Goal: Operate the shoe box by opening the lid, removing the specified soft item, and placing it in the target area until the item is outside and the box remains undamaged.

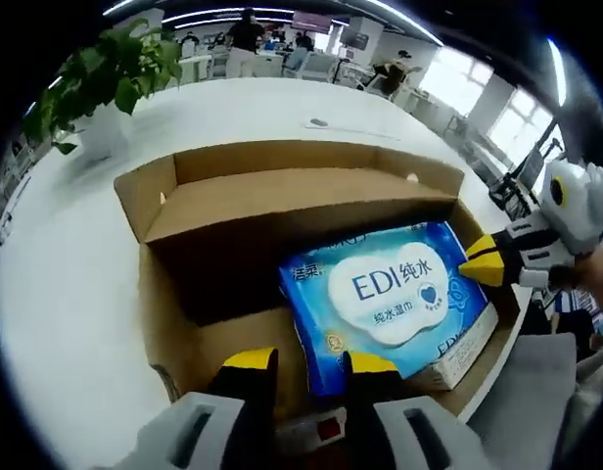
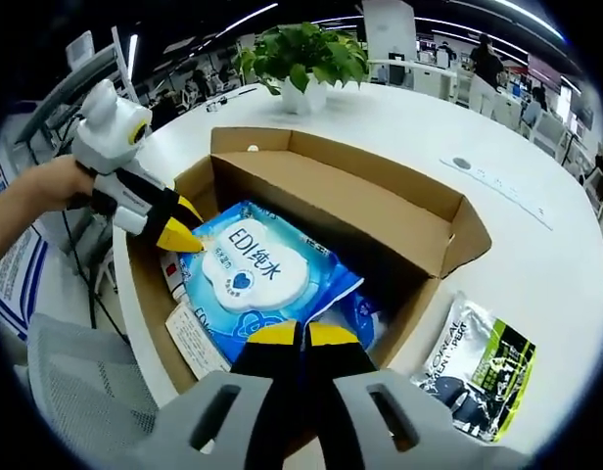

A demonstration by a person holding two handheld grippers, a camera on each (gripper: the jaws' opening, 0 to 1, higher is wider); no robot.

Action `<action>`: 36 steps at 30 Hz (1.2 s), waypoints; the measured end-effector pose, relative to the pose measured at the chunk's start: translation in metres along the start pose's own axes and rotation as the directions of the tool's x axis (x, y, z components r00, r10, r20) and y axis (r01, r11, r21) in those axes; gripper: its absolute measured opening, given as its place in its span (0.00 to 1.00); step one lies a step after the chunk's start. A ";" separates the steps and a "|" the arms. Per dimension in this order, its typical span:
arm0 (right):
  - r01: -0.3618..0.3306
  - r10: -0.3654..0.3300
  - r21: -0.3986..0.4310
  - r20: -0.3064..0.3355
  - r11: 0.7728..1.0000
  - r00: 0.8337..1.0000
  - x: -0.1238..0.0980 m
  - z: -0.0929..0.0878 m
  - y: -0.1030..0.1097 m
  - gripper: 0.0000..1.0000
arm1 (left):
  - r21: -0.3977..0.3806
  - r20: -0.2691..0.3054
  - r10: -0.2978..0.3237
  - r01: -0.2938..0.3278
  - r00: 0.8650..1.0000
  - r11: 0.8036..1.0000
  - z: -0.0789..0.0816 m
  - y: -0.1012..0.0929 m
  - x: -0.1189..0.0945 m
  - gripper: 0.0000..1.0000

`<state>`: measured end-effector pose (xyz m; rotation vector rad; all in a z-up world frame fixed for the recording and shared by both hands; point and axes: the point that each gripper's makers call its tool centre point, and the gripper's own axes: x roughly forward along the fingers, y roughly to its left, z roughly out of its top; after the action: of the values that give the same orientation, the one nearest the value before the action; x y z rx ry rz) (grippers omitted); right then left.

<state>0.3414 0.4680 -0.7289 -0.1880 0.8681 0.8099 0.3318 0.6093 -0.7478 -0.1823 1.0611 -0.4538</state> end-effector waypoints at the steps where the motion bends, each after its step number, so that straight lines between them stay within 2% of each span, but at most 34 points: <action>1: -0.002 0.002 0.012 0.003 1.000 1.000 0.000 0.000 0.000 0.00 | -0.032 0.002 -0.014 0.014 1.000 0.999 0.000 -0.001 0.001 0.19; 2: -0.003 0.003 0.018 0.005 1.000 1.000 0.000 0.000 -0.001 0.00 | -0.061 0.009 -0.025 0.025 1.000 0.998 0.002 -0.001 0.003 0.19; 6: -0.006 0.006 0.038 0.015 0.999 1.000 0.000 -0.001 0.000 0.00 | -0.062 0.009 -0.024 0.025 1.000 0.998 0.001 -0.002 0.004 0.16; 14: -0.010 0.007 0.086 0.032 0.996 0.999 -0.001 0.000 0.000 0.00 | -0.056 0.018 -0.021 0.022 1.000 0.998 0.001 -0.004 0.004 0.03; 22: -0.012 0.005 0.120 0.058 0.993 0.998 -0.006 0.005 0.001 0.00 | -0.042 0.036 -0.021 0.022 0.999 0.999 0.002 -0.009 -0.007 0.02; 31: -0.050 0.028 0.186 0.120 0.981 0.992 -0.019 0.021 0.005 0.00 | -0.028 0.073 -0.036 0.038 0.997 0.999 0.005 -0.013 -0.022 0.01; 36: -0.055 0.030 0.193 0.131 0.980 0.991 -0.025 0.024 0.006 0.00 | -0.024 0.085 -0.041 0.043 0.996 0.999 0.007 -0.016 -0.030 0.01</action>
<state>0.3428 0.4696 -0.6937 0.0560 0.8272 0.7629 0.3214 0.6076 -0.7143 -0.2456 0.9824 -0.4666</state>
